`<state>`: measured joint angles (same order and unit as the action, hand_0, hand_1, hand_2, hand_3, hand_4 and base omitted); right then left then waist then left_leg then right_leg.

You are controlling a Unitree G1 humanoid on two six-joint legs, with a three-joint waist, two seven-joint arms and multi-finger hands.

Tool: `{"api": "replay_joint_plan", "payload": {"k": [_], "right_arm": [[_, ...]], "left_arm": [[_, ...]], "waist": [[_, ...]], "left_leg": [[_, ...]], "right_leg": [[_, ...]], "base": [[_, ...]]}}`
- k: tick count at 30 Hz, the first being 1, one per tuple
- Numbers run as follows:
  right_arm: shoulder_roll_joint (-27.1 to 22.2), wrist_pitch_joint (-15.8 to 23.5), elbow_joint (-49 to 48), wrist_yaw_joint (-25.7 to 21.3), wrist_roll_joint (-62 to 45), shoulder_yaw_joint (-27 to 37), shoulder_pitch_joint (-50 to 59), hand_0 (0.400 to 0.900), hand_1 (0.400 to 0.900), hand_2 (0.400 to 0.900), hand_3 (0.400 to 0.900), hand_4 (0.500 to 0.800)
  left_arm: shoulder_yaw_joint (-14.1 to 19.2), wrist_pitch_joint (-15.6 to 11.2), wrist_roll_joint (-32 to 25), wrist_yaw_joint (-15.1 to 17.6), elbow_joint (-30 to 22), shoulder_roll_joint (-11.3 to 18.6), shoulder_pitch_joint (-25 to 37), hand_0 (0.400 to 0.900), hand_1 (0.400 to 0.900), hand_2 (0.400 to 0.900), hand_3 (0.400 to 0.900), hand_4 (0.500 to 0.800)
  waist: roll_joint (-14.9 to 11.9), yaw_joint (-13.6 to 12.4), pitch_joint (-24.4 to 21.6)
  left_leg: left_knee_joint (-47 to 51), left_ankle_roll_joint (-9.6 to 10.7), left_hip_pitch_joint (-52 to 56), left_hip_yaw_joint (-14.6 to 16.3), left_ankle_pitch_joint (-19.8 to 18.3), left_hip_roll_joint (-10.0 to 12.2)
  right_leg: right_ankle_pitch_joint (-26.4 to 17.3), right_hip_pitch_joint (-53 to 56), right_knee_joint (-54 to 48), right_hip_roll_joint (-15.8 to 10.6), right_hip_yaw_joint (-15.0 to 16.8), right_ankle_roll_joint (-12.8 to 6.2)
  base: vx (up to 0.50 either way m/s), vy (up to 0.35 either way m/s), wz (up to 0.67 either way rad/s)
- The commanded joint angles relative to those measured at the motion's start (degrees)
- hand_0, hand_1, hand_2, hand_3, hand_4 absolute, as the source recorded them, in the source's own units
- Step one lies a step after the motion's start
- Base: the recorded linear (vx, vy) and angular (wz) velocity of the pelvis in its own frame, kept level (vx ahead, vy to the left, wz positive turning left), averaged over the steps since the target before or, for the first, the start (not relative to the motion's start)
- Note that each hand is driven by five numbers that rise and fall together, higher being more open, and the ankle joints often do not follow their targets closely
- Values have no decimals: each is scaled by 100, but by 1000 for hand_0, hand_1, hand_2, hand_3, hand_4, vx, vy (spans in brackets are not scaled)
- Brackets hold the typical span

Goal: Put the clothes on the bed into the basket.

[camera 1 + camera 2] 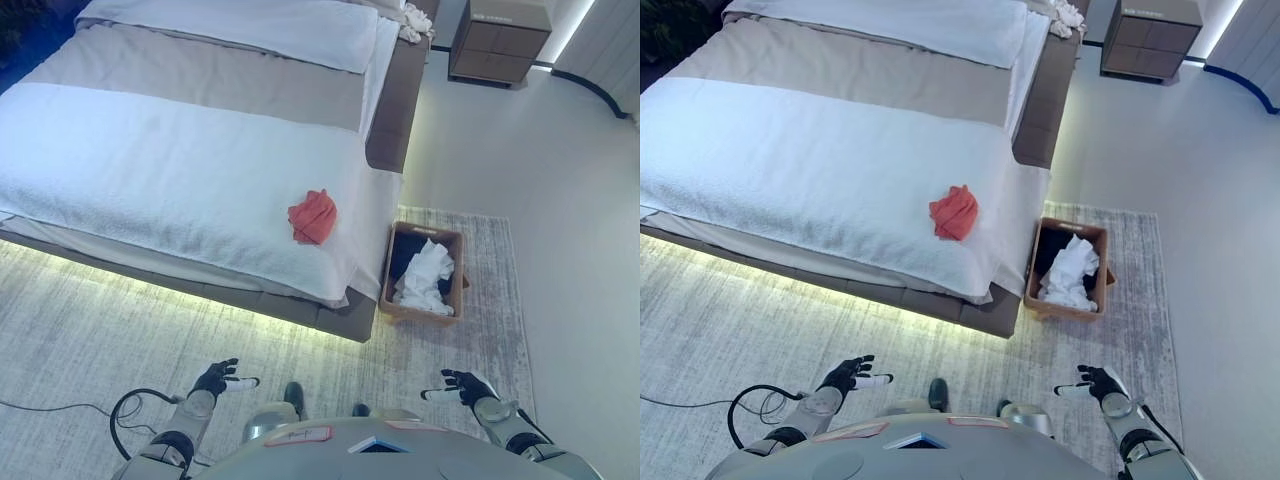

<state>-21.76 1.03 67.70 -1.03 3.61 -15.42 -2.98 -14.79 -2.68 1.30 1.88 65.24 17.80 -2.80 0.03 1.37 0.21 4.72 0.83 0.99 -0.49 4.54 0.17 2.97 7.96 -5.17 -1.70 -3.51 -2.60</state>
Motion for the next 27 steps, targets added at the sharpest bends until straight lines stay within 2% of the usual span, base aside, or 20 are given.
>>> {"api": "replay_joint_plan", "payload": {"k": [1, 15, 27], "right_arm": [[-252, 127, 95, -162, -94, -40, 109, 900, 900, 900, 900, 800], [-222, 132, 53, -142, -53, -138, 119, 900, 900, 900, 900, 800], [-261, 134, 38, -140, -72, -135, 108, 900, 900, 900, 900, 800]], "left_arm": [[-59, -163, -86, -15, 238, 33, 246, 900, 900, 900, 900, 800], [-127, -162, 102, 46, 343, 8, 322, 900, 900, 900, 900, 800], [-41, -138, 72, 87, 308, 69, 298, 900, 900, 900, 900, 800]], "waist": [[-114, 9, -109], [-139, 11, -92], [-162, -26, -10]], "left_leg": [[28, -80, -10, -310, -436, -225], [28, -63, 14, -303, -437, -202], [28, -39, -17, -338, -387, -156]], "right_leg": [[-81, -385, 147, 159, 33, 24], [-79, -350, 125, 171, 48, 38], [-87, -384, 107, 233, 60, 77]], "base": [[0, 0, 0], [0, 0, 0], [-5, -19, 0]]}}
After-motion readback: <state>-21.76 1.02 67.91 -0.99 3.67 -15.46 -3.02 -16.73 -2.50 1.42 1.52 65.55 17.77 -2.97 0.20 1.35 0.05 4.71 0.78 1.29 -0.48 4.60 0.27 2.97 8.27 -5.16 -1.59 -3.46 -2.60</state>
